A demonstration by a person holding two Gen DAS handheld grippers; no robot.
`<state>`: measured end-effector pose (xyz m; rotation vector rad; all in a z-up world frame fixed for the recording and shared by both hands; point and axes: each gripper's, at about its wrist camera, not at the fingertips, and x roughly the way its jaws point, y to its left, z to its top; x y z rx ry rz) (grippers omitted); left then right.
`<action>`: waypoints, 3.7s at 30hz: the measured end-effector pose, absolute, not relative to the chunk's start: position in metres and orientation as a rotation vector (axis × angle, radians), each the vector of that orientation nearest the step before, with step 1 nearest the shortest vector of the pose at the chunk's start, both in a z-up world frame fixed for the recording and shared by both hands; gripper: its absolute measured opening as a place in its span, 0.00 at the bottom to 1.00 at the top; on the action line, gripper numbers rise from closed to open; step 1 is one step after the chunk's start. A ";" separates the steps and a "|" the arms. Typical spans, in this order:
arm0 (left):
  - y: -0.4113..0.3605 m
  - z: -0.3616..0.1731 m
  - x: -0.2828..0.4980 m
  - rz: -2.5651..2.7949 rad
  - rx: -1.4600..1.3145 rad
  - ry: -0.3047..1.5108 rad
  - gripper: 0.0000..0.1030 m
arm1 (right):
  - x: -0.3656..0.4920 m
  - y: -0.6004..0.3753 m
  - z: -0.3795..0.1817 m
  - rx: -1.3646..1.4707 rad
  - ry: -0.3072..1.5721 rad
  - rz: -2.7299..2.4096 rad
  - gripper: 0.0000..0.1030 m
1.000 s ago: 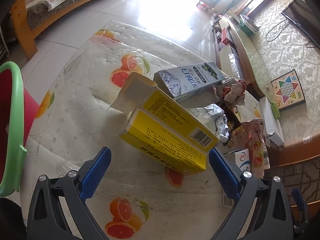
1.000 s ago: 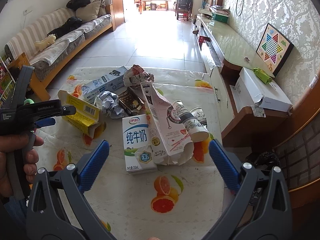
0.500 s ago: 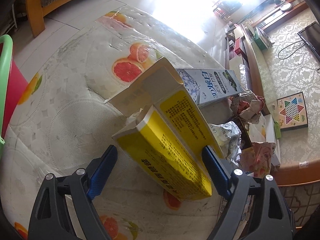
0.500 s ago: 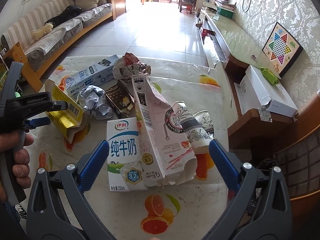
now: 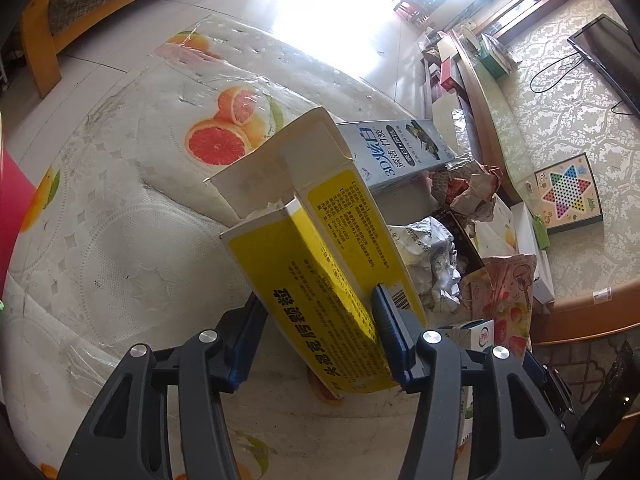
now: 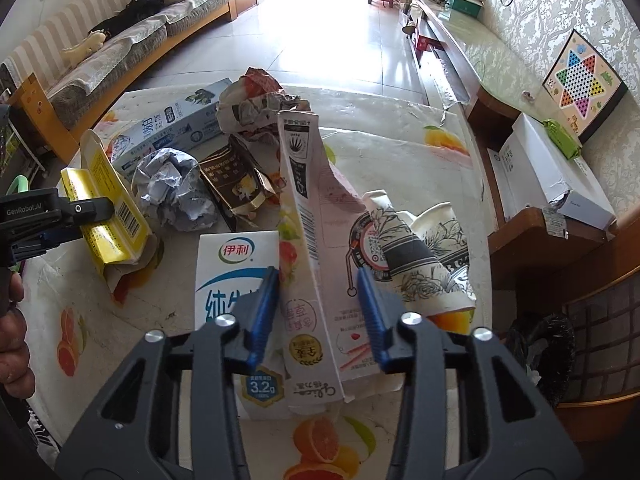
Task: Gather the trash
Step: 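Grasp the yellow box with the left gripper while the right grasps the pink carton, then carry the yellow box and pink carton over the red bin, then open both grippers to drop the yellow box and pink carton into the bin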
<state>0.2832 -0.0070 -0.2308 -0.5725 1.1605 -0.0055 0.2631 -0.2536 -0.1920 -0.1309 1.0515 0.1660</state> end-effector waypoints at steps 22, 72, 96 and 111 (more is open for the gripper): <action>0.005 -0.174 0.242 -0.073 -0.423 1.057 0.37 | 0.228 -0.243 -0.136 -0.116 0.927 0.212 0.19; 0.274 -0.110 0.112 0.252 -0.381 0.925 0.38 | 0.159 0.043 -0.062 -0.221 0.774 0.626 0.19; 0.335 -0.109 0.075 0.378 -0.438 0.892 0.84 | 0.144 0.130 -0.082 -0.268 0.817 0.770 0.19; 0.350 -0.112 0.064 0.410 -0.453 0.886 0.86 | 0.142 0.147 -0.092 -0.281 0.813 0.757 0.83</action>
